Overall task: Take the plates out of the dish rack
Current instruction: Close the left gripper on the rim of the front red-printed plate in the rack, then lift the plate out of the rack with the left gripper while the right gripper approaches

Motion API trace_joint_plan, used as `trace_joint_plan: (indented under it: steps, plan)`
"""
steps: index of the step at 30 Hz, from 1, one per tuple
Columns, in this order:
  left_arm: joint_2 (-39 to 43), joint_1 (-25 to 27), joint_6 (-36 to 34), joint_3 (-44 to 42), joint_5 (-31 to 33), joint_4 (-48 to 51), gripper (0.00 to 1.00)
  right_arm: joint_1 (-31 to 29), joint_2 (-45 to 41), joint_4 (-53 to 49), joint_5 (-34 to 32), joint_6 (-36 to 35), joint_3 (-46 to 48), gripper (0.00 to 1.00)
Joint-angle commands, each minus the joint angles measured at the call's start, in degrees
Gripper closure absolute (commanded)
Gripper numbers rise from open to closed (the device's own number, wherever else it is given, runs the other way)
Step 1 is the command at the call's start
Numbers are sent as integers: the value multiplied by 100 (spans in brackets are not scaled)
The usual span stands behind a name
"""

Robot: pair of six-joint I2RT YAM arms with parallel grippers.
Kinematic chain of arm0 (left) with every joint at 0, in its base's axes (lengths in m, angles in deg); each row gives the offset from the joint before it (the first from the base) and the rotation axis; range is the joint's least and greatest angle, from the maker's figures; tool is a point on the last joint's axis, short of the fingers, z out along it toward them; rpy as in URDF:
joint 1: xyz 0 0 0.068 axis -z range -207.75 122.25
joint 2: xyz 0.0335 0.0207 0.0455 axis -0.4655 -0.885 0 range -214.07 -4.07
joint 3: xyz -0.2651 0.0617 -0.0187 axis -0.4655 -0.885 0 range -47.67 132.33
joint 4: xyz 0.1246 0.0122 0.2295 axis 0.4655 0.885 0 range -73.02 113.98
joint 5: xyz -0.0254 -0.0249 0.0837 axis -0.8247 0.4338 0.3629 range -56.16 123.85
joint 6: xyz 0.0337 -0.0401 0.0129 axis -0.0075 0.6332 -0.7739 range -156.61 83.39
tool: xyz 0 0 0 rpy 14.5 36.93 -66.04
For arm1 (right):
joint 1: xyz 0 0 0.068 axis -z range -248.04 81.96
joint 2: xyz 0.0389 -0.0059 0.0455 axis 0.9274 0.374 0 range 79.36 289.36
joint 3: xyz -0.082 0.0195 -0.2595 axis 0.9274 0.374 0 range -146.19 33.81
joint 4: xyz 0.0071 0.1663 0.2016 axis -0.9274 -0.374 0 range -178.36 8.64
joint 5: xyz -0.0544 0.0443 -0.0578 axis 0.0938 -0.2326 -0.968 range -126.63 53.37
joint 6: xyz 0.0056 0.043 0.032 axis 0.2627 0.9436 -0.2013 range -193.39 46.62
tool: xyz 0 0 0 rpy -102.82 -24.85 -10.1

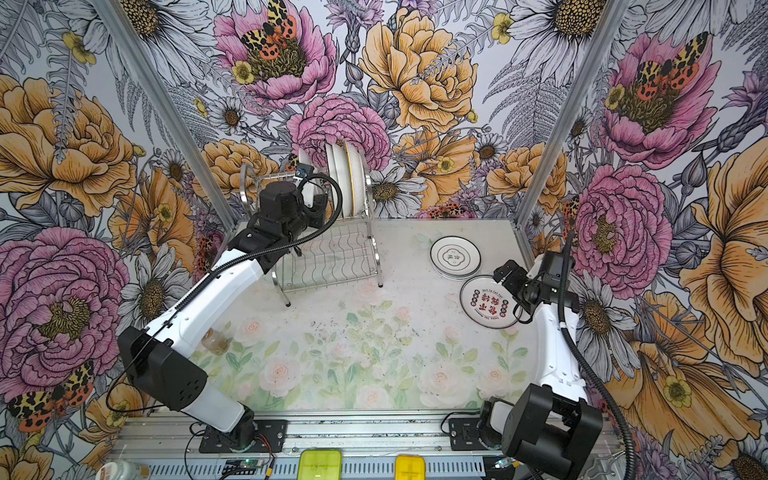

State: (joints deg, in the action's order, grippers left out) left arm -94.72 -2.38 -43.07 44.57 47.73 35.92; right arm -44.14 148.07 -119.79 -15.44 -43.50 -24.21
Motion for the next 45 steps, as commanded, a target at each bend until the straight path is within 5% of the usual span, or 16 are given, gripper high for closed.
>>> trace_joint_plan:
  steps: [1,34,40,45]
  plan:
    - [122,-46,-105,-37,101,-206,80,-35,22,20,87,-114,-192,1]
    - [921,135,-242,217,-28,-304,92,-35,61,30,232,-194,-259,1]
    - [1127,547,-595,295,109,-209,92,-35,45,29,397,-194,-289,1]
    - [1370,1370,-1294,214,793,-136,93,-35,-154,14,825,-93,-354,1]
